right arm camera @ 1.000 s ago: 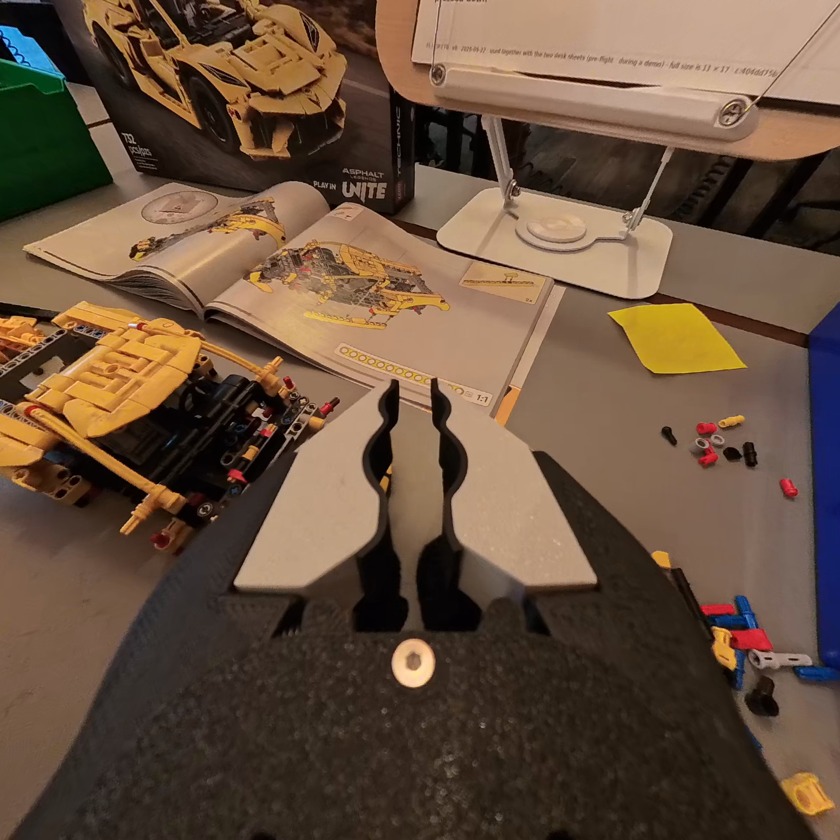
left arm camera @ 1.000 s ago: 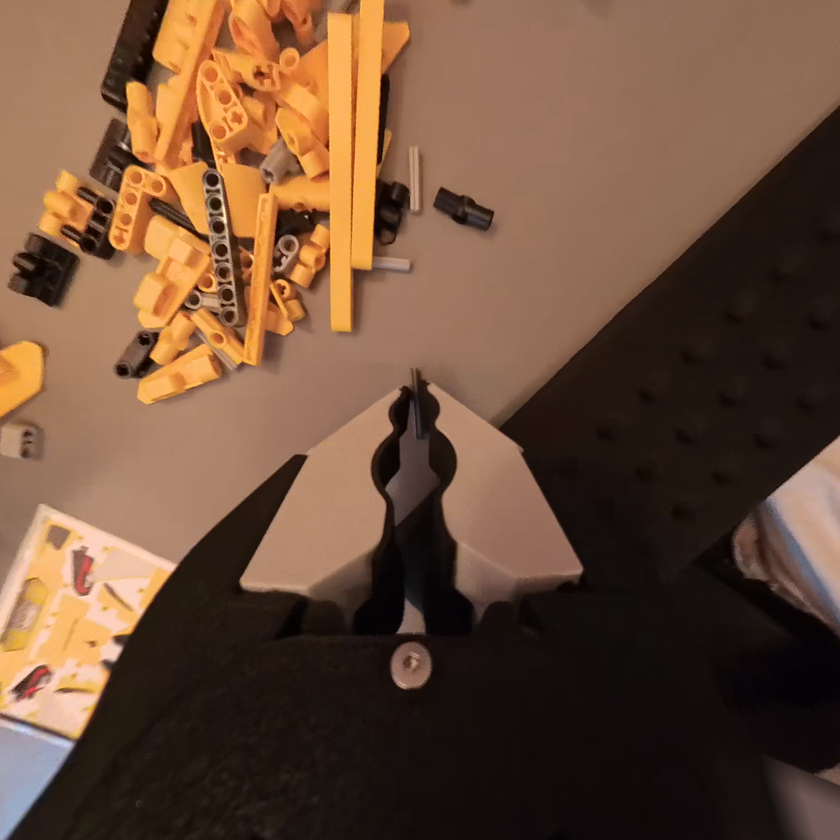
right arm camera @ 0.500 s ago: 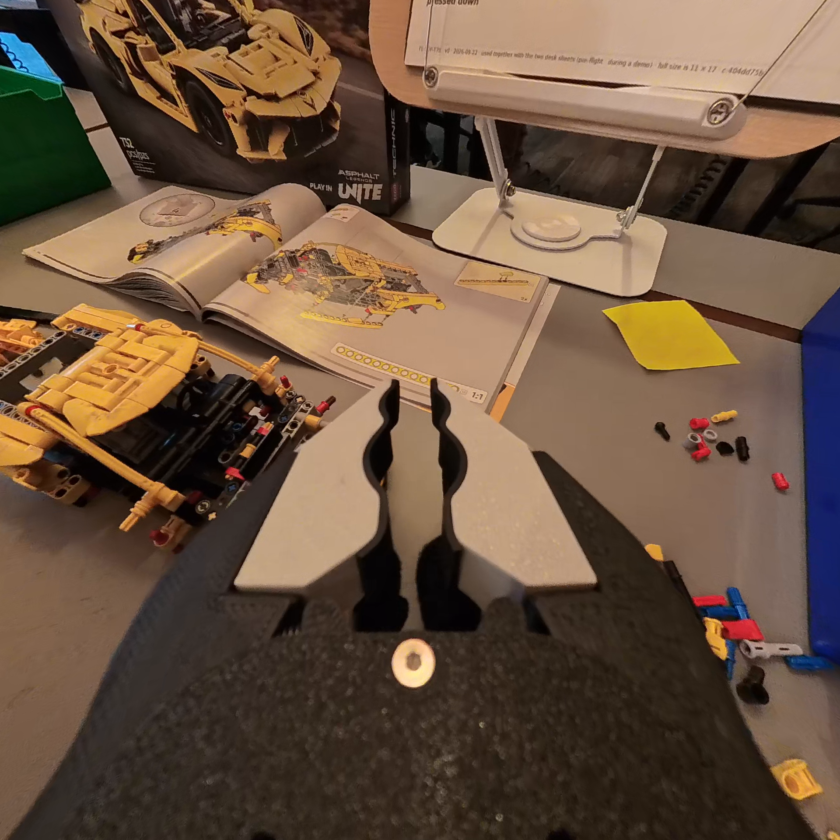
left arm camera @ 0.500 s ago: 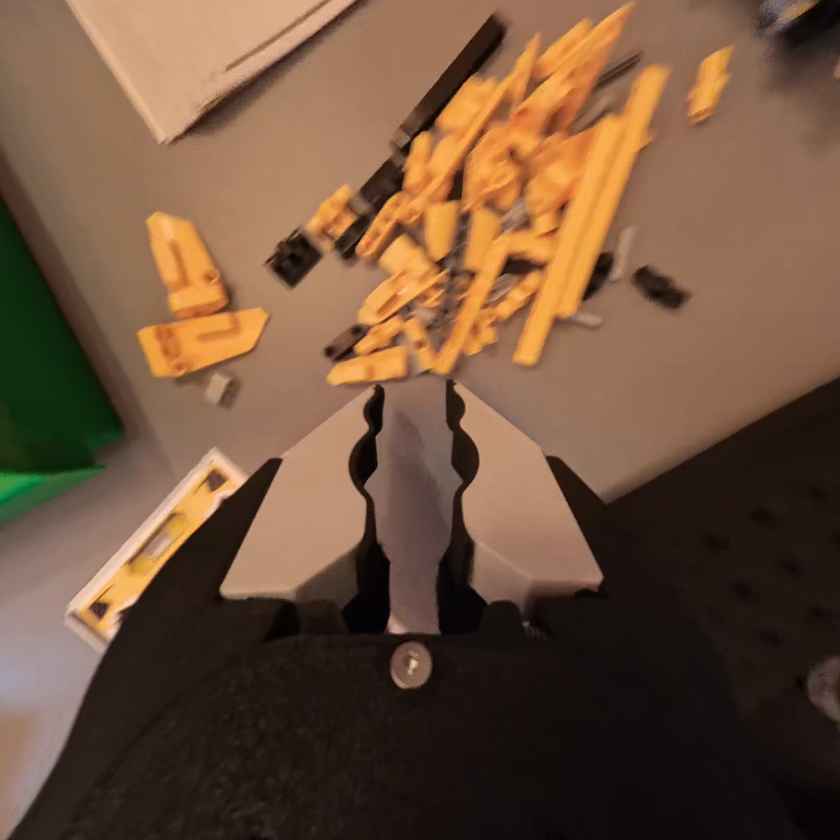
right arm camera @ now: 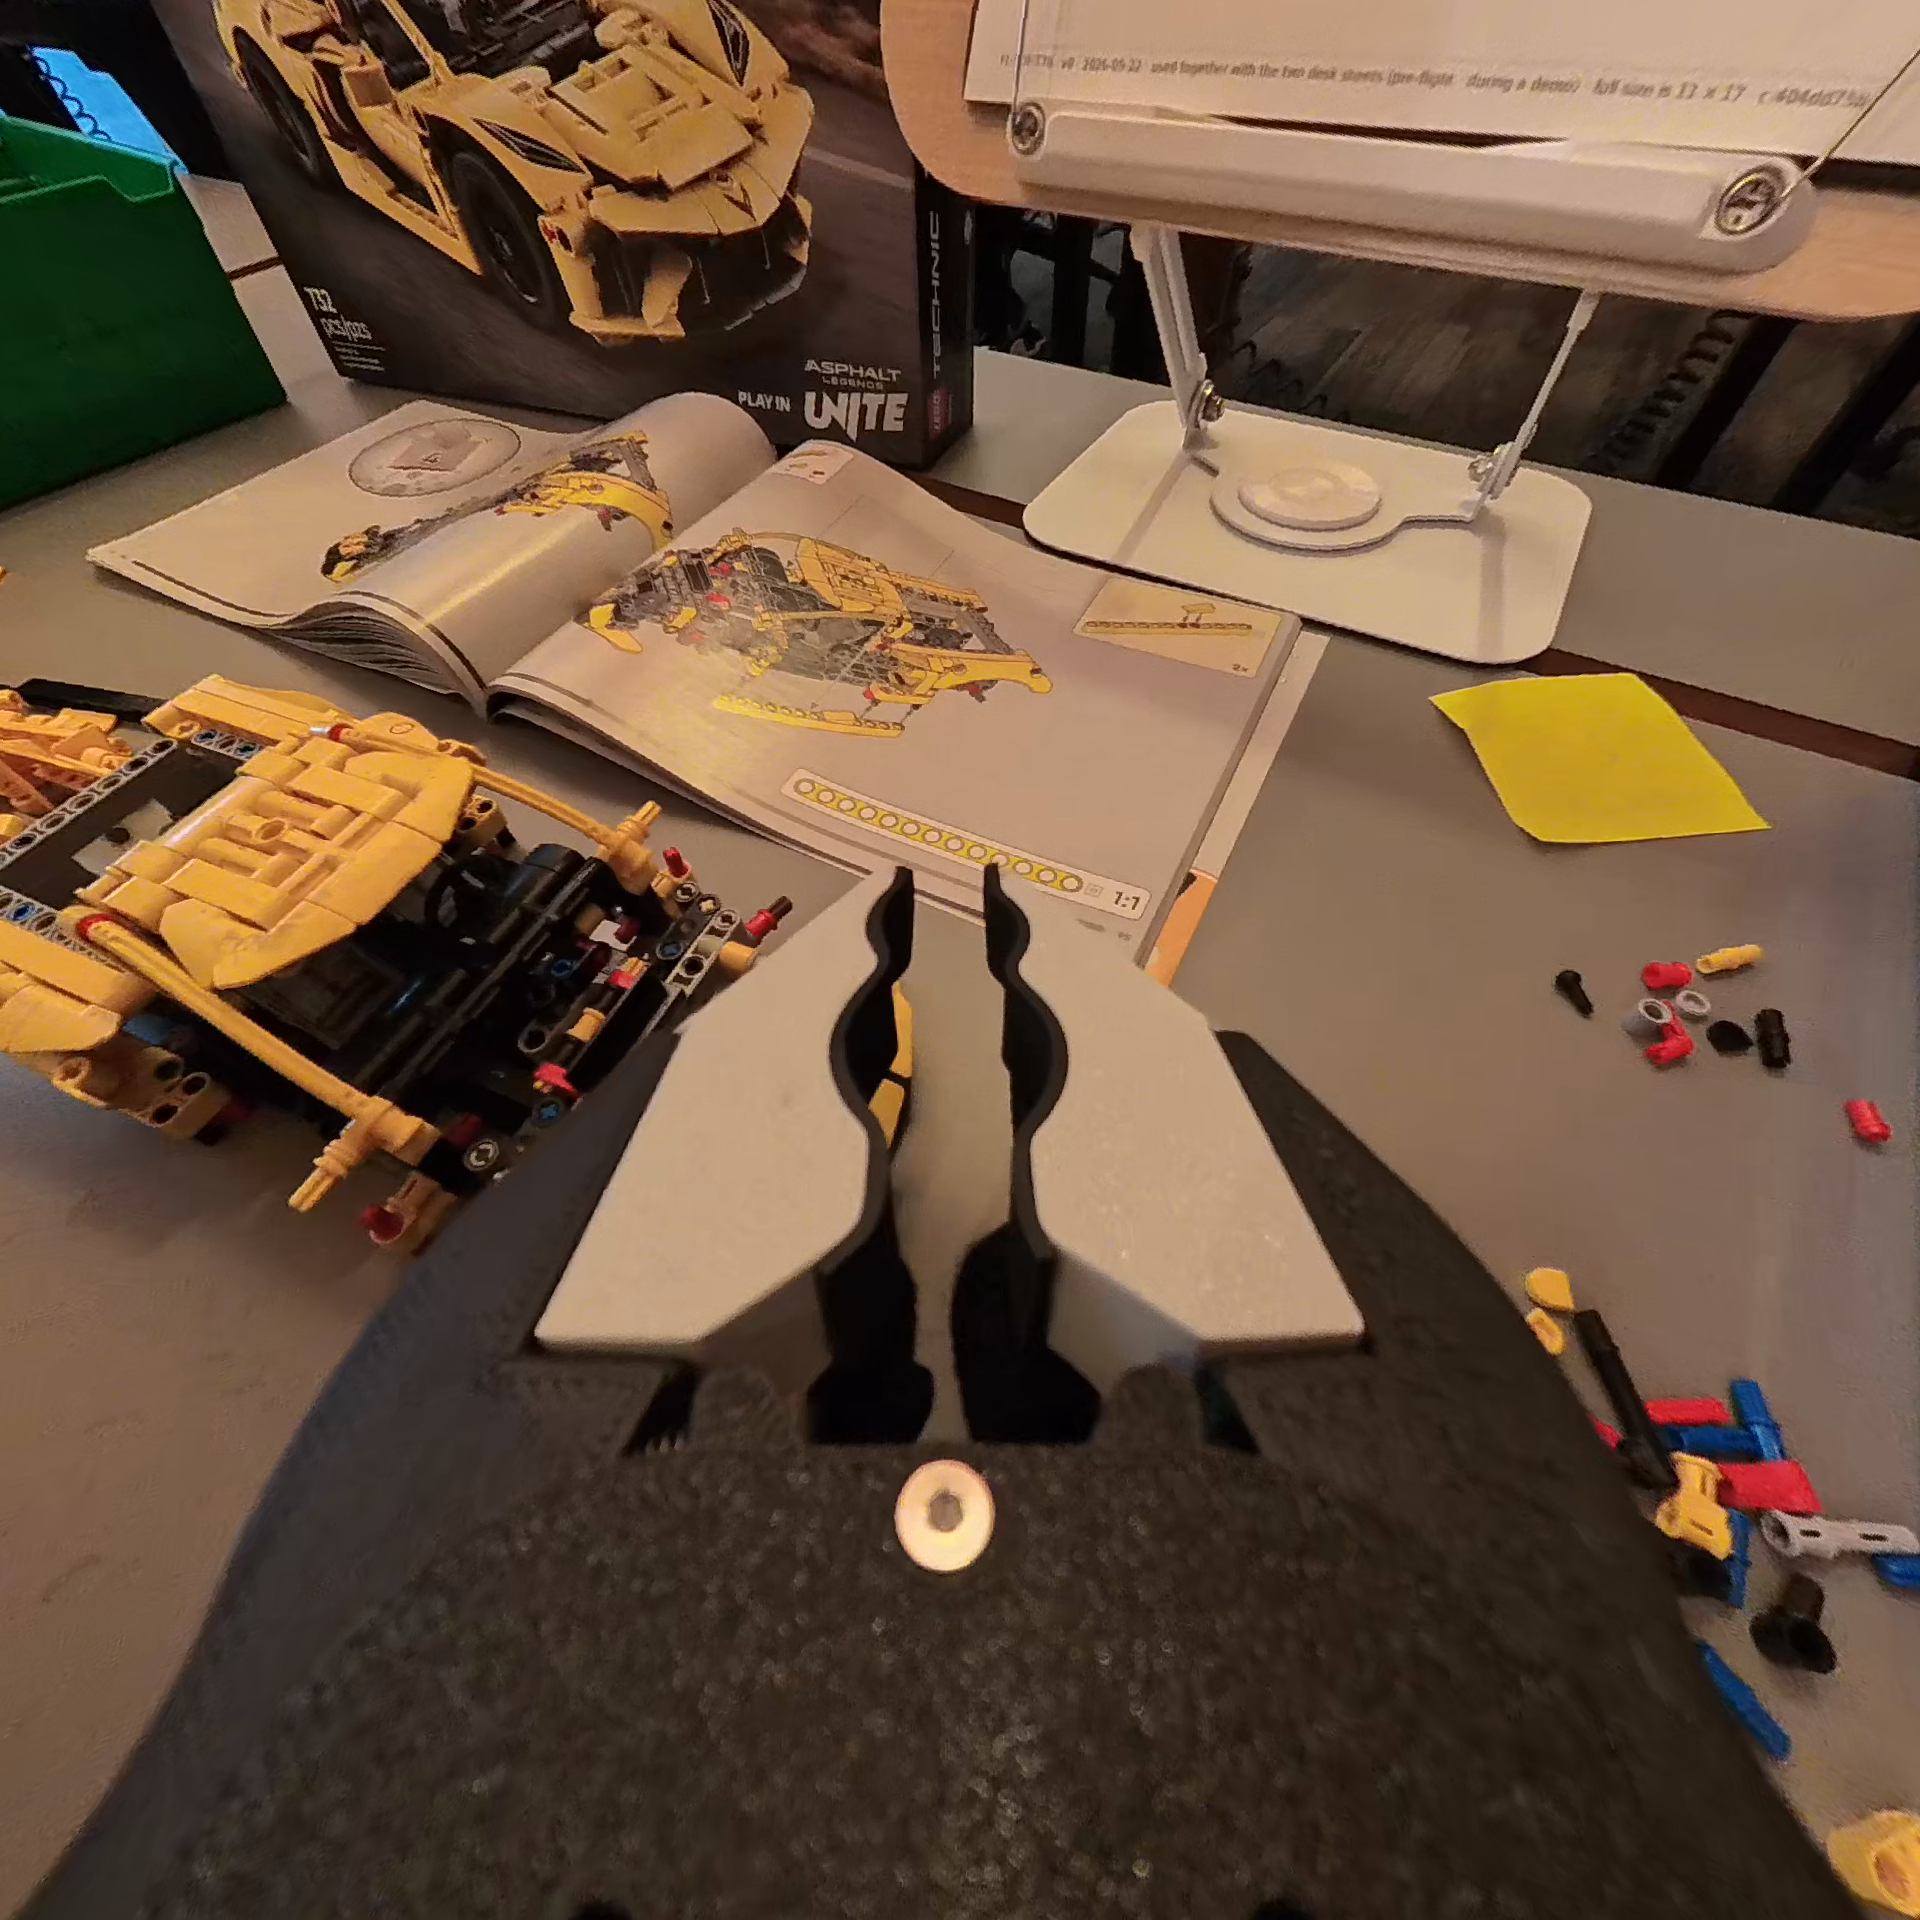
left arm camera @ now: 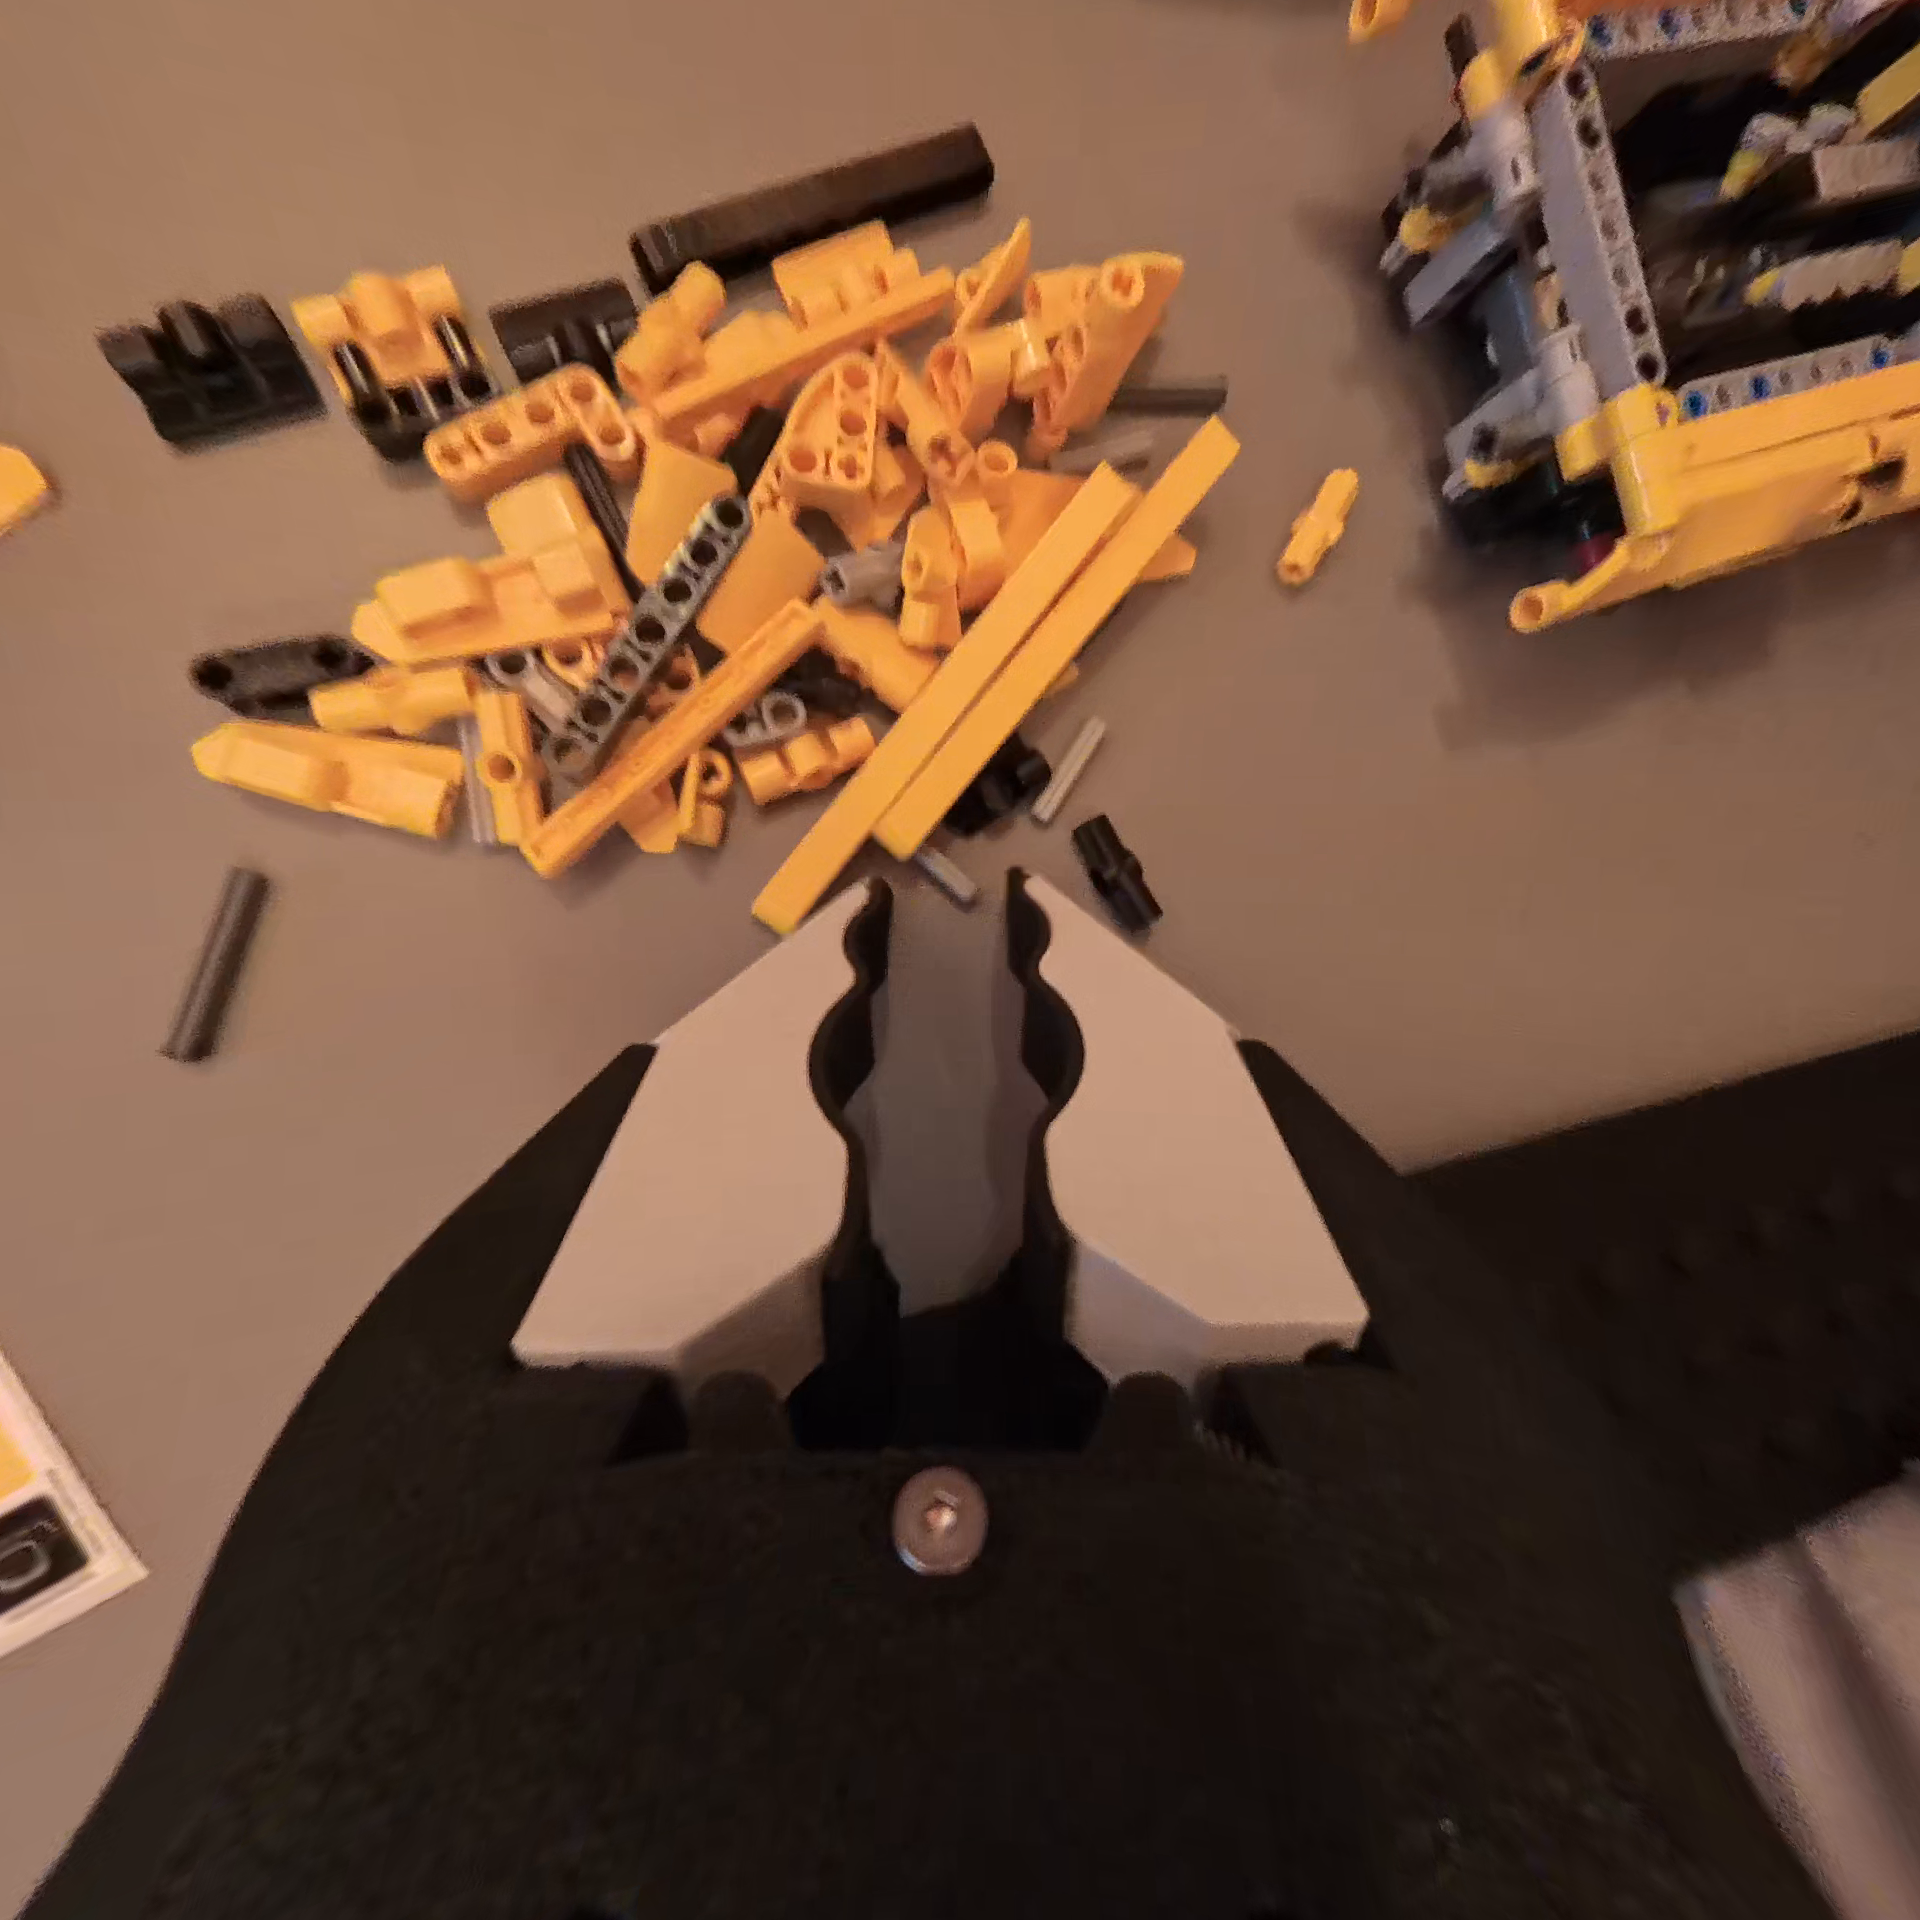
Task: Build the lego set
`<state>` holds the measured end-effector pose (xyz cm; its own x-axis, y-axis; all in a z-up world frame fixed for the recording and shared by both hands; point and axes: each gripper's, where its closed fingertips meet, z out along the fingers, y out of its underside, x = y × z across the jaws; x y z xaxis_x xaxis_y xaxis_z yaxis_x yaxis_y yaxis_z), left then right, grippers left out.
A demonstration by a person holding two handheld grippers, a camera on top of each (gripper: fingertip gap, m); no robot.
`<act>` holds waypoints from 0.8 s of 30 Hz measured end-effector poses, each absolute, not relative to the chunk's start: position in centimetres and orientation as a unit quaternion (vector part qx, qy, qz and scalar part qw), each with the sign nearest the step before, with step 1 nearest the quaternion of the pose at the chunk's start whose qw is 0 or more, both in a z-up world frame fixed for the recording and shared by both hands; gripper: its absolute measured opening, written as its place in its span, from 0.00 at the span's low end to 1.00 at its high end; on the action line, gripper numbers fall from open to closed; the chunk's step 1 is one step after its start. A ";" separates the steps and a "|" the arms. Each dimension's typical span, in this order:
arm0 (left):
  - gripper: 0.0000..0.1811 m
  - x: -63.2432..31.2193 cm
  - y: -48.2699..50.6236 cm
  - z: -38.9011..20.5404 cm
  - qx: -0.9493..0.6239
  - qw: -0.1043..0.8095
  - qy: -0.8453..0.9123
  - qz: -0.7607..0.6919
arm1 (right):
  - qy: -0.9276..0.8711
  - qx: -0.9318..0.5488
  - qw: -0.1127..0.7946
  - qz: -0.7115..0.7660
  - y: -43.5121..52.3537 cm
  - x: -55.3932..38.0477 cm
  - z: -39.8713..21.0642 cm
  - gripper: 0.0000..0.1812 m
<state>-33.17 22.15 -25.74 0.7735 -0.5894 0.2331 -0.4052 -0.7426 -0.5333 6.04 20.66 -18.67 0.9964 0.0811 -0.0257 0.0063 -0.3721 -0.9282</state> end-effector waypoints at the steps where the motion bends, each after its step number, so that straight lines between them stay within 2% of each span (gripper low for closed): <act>1: 0.12 -33.2 22.4 -25.9 -0.913 0.239 0.274 -0.184 | -0.026 -0.828 0.559 0.031 20.6 6.1 -18.7 0.06; 3: 0.10 -33.2 22.8 -26.0 -0.912 0.246 0.280 -0.169 | -0.024 -0.827 0.561 0.029 20.5 6.3 -18.6 0.06; 5: 0.03 -33.4 22.9 -26.2 -0.911 0.246 0.297 -0.145 | -0.020 -0.826 0.563 0.032 20.4 6.5 -18.5 0.06; 12: 0.02 -37.9 21.8 -25.3 -0.899 0.213 0.376 -0.067 | -0.017 -0.823 0.566 0.035 20.3 6.5 -18.2 0.06; 15: 0.02 -39.6 24.2 -22.6 -0.883 0.265 0.386 -0.043 | -0.020 -0.822 0.568 0.039 20.3 6.2 -18.0 0.06; 20: 0.02 -36.2 31.3 -20.1 -0.829 0.340 0.437 -0.086 | -0.025 -0.819 0.572 0.042 20.3 5.8 -17.7 0.06; 24: 0.02 -33.6 36.0 -23.2 -0.815 0.279 0.495 -0.110 | -0.025 -0.821 0.569 0.039 20.1 5.9 -17.9 0.06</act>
<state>-33.63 35.98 -23.16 0.4851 -0.8691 -0.0965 -0.7462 -0.3539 -0.5639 5.93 20.11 -17.85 0.9957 0.0856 -0.0359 -0.0036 -0.3509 -0.9364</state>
